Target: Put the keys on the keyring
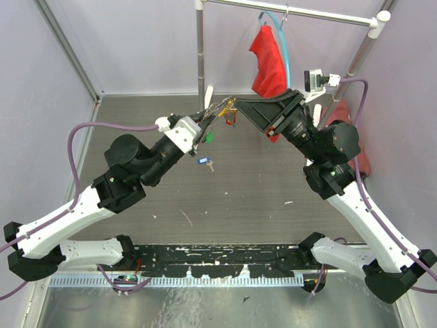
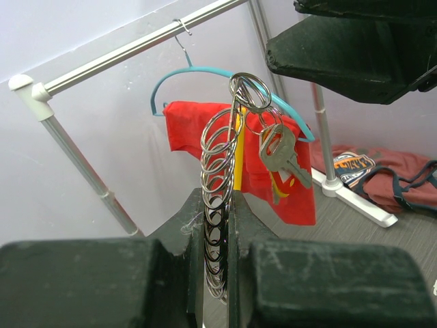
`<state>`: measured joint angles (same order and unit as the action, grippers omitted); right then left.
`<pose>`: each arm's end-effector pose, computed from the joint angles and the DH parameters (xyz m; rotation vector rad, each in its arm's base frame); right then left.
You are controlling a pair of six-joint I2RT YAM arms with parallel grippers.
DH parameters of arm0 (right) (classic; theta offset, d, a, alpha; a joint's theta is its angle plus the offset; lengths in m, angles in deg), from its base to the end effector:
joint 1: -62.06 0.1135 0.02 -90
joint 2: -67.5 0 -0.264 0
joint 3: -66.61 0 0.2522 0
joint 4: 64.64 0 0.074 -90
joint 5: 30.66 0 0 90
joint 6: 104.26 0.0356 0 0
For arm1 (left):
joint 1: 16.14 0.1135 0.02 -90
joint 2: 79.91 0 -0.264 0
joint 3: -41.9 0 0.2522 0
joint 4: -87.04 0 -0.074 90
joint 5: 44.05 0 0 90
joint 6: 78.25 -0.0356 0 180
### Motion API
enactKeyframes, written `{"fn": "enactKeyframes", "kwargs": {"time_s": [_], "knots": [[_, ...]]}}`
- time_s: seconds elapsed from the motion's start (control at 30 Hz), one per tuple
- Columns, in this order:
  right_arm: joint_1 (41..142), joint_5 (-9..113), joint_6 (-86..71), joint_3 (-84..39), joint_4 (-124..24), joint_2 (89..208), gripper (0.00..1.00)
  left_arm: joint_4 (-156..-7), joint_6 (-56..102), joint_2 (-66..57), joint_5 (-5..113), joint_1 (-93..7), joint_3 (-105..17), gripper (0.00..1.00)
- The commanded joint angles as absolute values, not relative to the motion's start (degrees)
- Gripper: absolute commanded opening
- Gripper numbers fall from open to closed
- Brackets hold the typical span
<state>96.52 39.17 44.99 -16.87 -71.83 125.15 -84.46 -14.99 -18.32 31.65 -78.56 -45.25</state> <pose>0.1545 0.1209 0.5049 -0.1181 1.1735 1.6430 0.1123 -0.1959 0.4863 0.7399 1.0587 -0.3757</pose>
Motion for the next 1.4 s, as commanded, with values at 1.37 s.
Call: {"fn": "enactKeyframes", "kwargs": {"time_s": [1.37], "knots": [[96.7, 37.2, 45.5, -17.8, -73.1, 126.3, 0.29, -89.0, -14.4, -19.1, 32.1, -78.7, -46.2, 0.0]]}}
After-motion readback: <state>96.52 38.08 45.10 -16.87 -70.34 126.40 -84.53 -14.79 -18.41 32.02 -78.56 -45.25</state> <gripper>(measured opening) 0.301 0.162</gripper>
